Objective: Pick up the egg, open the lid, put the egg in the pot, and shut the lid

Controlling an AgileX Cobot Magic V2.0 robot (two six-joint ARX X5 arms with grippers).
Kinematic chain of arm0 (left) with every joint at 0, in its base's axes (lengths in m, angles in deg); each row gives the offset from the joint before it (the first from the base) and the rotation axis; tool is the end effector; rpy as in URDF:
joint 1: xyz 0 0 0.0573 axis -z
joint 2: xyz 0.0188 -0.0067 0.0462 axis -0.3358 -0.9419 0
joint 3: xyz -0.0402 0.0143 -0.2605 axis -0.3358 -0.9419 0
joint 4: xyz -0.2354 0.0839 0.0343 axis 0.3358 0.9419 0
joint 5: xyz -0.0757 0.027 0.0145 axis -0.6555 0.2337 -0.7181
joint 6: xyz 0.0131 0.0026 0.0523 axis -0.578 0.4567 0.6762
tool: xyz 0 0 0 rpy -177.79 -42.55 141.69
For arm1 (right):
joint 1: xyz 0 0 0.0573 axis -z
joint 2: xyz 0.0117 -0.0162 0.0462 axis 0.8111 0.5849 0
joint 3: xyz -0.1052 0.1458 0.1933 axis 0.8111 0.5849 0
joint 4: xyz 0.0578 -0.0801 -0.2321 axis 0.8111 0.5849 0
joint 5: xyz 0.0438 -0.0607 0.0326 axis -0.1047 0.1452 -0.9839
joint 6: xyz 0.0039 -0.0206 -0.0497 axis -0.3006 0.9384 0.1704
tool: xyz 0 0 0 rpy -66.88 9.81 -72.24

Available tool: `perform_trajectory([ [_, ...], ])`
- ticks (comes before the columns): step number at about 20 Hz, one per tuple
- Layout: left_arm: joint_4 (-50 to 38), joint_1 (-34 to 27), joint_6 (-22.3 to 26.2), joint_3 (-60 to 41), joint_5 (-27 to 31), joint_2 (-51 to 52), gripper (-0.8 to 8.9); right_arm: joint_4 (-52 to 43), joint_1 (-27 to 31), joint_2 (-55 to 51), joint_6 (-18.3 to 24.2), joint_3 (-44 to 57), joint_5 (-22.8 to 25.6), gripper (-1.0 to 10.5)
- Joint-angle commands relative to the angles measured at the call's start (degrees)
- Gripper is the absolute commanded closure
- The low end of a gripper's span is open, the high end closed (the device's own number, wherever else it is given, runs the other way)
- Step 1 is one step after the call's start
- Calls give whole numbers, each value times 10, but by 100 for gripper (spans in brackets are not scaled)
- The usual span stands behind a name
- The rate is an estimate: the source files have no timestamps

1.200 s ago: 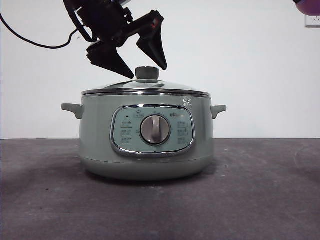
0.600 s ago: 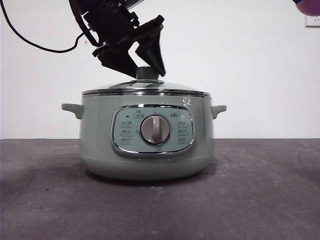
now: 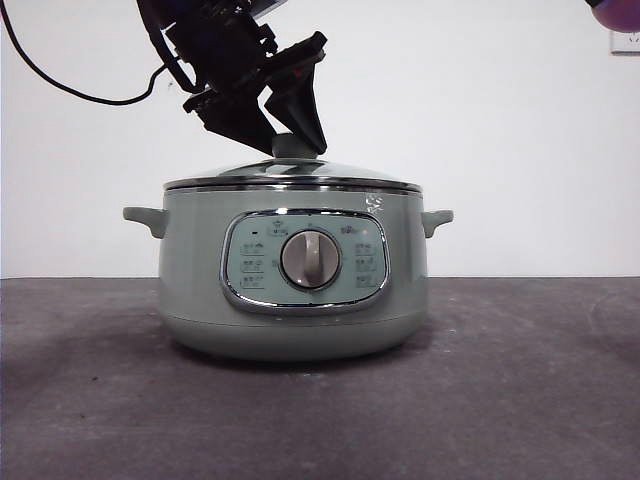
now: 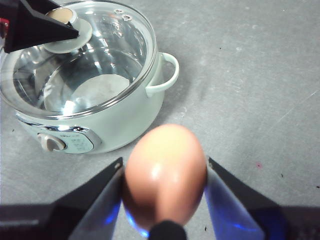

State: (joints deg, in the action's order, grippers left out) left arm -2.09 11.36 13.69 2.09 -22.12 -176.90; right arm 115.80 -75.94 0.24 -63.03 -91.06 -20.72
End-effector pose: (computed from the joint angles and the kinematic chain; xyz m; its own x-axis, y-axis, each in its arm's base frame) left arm 0.3216 -0.1981 0.2965 0.6030 -0.5338 -0.5928 0.6364 0.7700 -0.0460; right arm 0.1394 0.0571 0.3437 0.7381 0.3498 -0.5769 -0.4152 0.9095 0.0202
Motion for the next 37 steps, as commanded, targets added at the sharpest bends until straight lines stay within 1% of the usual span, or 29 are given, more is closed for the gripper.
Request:
perform_trajectory([
  [1,-6,0,-3,2,-5,33,822,-3,-1,-1,3,0,-1,958],
  [6,14,0,-2,2,12,109,822,-11,-1,16,3,0,-2,958],
  [7,26,-2,-2,2,13,131,822,-21,-2,26,3,-1,-9,958],
  [10,73,-3,-2,2,24,203,822,-77,-5,73,-3,-2,-56,959],
  [13,125,-3,-2,2,50,279,822,-120,-30,155,-3,-26,-61,959],
  [15,165,-3,-2,2,57,327,822,-142,-51,225,-1,-62,-61,959],
  [19,237,-3,-2,2,83,404,822,-150,-92,385,22,-180,-59,959],
  [21,261,-2,-4,2,84,431,822,-150,-104,455,29,-234,-59,959],
  [23,276,-2,-16,2,84,452,822,-150,-116,524,35,-285,-58,959],
  [25,284,-2,-16,2,84,465,822,-151,-123,579,45,-320,-54,959],
  [27,291,-2,-16,2,84,471,822,-173,-130,616,52,-329,-41,959],
  [31,301,-2,-18,2,83,473,822,-196,-142,663,79,-329,-19,959],
  [32,301,-2,-18,2,83,473,822,-199,-144,674,81,-329,-10,959],
  [36,303,-2,-17,2,83,473,822,-196,-147,696,85,-329,-8,959],
  [37,303,-2,-17,2,83,473,822,-192,-147,699,85,-329,0,959],
])
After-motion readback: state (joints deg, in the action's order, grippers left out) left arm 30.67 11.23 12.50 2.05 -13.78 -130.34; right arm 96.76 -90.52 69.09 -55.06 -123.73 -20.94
